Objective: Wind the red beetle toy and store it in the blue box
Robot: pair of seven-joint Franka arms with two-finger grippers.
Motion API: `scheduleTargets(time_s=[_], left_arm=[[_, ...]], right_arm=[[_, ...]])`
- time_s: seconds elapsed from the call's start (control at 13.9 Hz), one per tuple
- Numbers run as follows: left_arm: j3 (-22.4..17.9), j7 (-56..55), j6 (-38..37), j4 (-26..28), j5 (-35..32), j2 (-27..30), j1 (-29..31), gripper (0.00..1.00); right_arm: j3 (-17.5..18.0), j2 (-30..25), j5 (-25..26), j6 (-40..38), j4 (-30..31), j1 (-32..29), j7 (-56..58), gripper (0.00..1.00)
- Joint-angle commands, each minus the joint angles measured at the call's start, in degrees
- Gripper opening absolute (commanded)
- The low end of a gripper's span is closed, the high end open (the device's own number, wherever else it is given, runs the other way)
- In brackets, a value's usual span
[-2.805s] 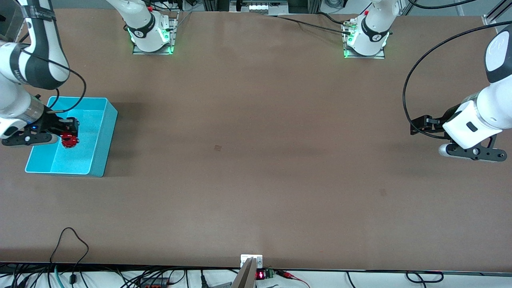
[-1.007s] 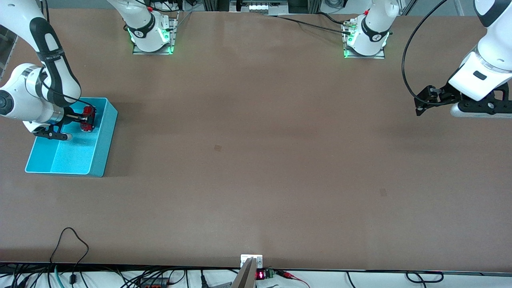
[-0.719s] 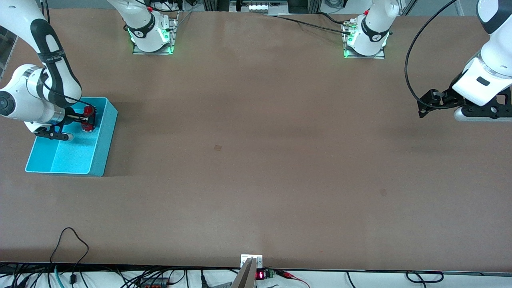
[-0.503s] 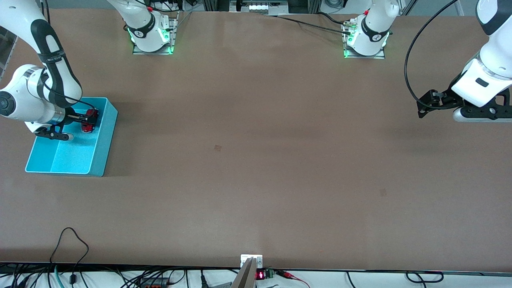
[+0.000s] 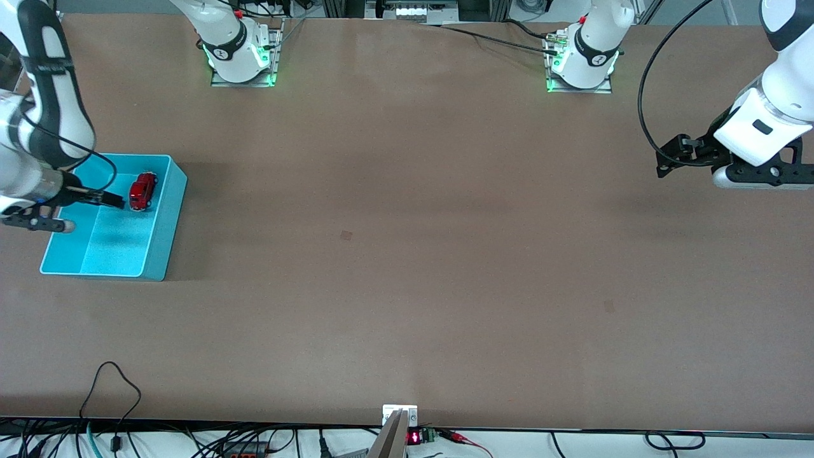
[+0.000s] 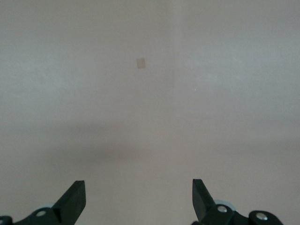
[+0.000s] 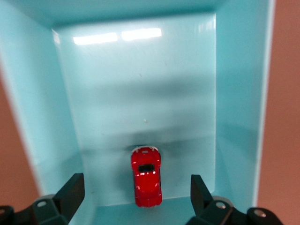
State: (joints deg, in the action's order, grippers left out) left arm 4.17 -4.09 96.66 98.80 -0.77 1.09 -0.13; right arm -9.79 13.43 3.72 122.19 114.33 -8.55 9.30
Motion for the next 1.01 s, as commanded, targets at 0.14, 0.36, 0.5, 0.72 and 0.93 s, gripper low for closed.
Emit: scheduleTargets(time_s=[0.14,0.36,0.5,0.72,0.93], left_arm=[[0.0,0.8,-1.8,-2.0,1.2,0.1,-0.2,1.00],[0.0,0.8,-1.8,-2.0,1.2,0.1,-0.2,1.00],[0.0,0.8,-1.8,-2.0,1.2,0.1,-0.2,1.00],[0.0,0.8,-1.7,-2.1,1.0,0.0,-0.6,1.00],[0.0,0.8,-1.7,-2.2,1.0,-0.1,-0.6,1.00]], right_arm=[[5.5,-6.3,0.2,-15.3,-11.6,0.1,0.0,1.00],[9.3,-7.5,-0.6,-28.2,-20.4,0.1,-2.5,1.00],[11.6,-9.4,-0.6,-33.7,-22.9,0.1,-4.8,1.00],[12.4,-10.5,-0.6,-39.7,-26.6,0.4,-4.7,1.00],[12.4,-12.6,-0.6,-41.5,-26.7,0.5,-4.7,1.00]])
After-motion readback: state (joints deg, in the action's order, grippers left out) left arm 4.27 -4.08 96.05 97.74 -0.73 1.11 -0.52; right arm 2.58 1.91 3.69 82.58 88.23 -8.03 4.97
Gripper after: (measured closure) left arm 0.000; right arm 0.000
